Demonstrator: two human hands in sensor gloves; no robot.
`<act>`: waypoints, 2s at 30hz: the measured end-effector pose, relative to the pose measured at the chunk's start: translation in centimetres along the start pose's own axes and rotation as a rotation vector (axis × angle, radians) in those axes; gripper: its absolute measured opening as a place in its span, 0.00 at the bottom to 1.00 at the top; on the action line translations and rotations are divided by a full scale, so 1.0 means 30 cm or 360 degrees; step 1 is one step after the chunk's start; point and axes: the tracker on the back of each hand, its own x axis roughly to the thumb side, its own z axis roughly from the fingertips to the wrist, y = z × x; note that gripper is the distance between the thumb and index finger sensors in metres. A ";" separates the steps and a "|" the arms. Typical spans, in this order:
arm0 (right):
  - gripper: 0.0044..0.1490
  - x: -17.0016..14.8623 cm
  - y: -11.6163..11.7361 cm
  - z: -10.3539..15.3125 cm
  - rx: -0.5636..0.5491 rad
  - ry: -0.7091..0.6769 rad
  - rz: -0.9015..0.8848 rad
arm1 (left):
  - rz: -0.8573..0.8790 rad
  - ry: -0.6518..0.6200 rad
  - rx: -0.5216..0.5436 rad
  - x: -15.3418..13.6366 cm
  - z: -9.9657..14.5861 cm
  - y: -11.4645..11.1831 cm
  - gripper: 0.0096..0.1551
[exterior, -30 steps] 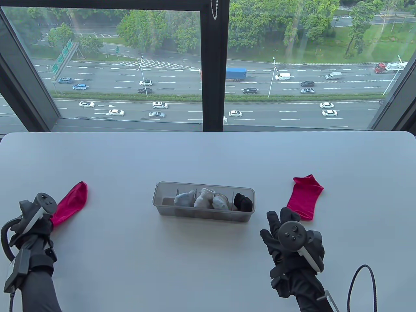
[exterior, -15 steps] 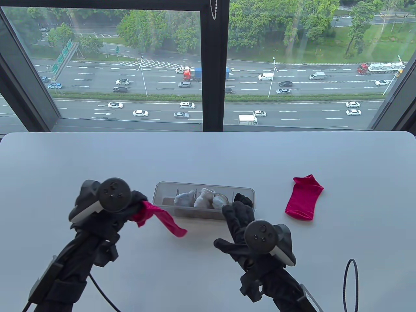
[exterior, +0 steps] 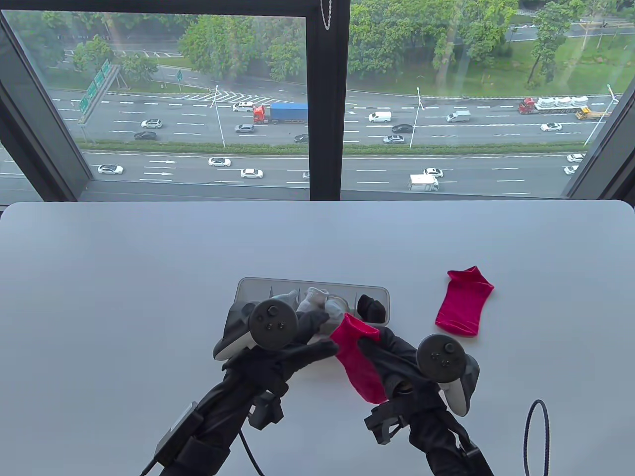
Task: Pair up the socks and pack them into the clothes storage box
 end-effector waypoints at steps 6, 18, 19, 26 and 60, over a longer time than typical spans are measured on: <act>0.25 -0.035 0.048 -0.004 0.0297 0.0023 -0.0296 | 0.0573 0.0003 0.0483 -0.066 -0.011 -0.056 0.22; 0.48 0.036 0.063 -0.012 0.0621 -0.0165 -0.0009 | 0.0394 -0.0137 0.0192 -0.037 0.048 -0.070 0.21; 0.31 0.037 0.051 -0.016 0.0547 -0.0127 -0.0126 | 0.0458 -0.0131 0.0178 -0.036 0.054 -0.067 0.21; 0.32 -0.058 0.109 -0.030 0.0337 0.0174 0.0403 | 0.0119 0.0283 0.0030 -0.109 0.026 -0.185 0.33; 0.52 -0.370 -0.380 -0.407 0.0066 0.1318 0.1399 | -0.0370 0.1005 -0.0089 -0.511 0.228 -0.060 0.46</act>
